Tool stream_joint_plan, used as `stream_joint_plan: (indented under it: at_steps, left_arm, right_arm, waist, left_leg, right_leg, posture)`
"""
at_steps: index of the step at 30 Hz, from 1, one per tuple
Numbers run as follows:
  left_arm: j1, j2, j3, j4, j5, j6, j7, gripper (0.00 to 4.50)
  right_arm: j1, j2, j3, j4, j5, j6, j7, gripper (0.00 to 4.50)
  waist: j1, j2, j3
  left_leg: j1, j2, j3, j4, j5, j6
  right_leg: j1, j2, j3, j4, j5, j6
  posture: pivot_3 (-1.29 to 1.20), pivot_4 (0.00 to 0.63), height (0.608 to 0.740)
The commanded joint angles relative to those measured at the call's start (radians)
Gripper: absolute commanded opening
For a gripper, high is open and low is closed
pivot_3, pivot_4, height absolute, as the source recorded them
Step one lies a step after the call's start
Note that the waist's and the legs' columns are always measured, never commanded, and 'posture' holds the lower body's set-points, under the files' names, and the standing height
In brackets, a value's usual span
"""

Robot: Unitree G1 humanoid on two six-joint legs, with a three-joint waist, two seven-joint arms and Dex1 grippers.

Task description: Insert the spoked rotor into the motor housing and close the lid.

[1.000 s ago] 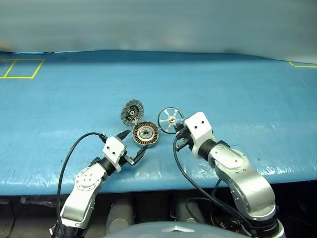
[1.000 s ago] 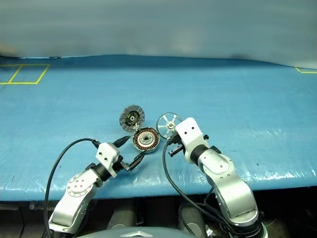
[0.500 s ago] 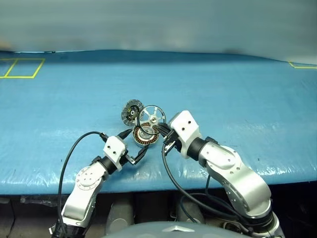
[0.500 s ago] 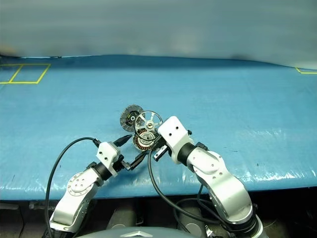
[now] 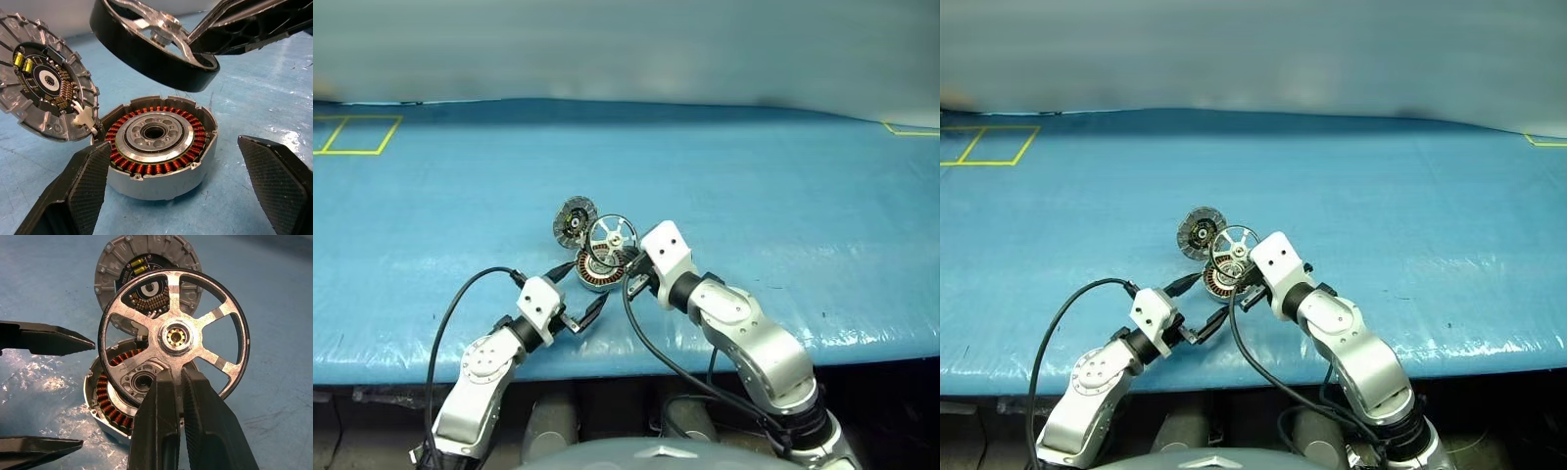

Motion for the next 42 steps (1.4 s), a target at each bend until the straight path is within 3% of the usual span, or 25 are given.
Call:
stream_joint_plan:
  at_steps: [1, 25, 42]
  left_arm:
    - [0.024, 0.009, 0.019, -0.020, -0.016, -0.024, -0.002, 4.50]
    - [0.074, 0.000, 0.019, -0.028, -0.034, 0.000, -0.003, 4.50]
    - [0.079, -0.010, 0.012, -0.017, -0.027, -0.009, 0.001, 4.50]
  right_arm:
    - [0.003, 0.003, 0.000, -0.002, 0.004, -0.040, 0.009, 0.03]
    - [-0.017, -0.010, 0.070, 0.029, -0.002, -0.050, 0.057, 0.03]
    - [-0.053, -0.032, 0.063, -0.044, 0.009, 0.044, 0.064, 0.03]
  waist:
    - [0.000, 0.000, 0.000]
    - [0.000, 0.000, 0.000]
    - [0.000, 0.000, 0.000]
  left_leg:
    - [0.000, 0.000, 0.000, 0.000, 0.000, 0.000]
    - [0.000, 0.000, 0.000, 0.000, 0.000, 0.000]
    - [0.000, 0.000, 0.000, 0.000, 0.000, 0.000]
  right_leg:
    - [0.000, 0.000, 0.000, 0.000, 0.000, 0.000]
    - [-0.004, 0.000, 0.000, 0.000, 0.000, 0.000]
    - [-0.004, 0.000, 0.000, 0.000, 0.000, 0.000]
  posture:
    - [0.00, 0.150, 0.740]
    - [0.00, 0.150, 0.740]
    - [0.00, 0.150, 0.740]
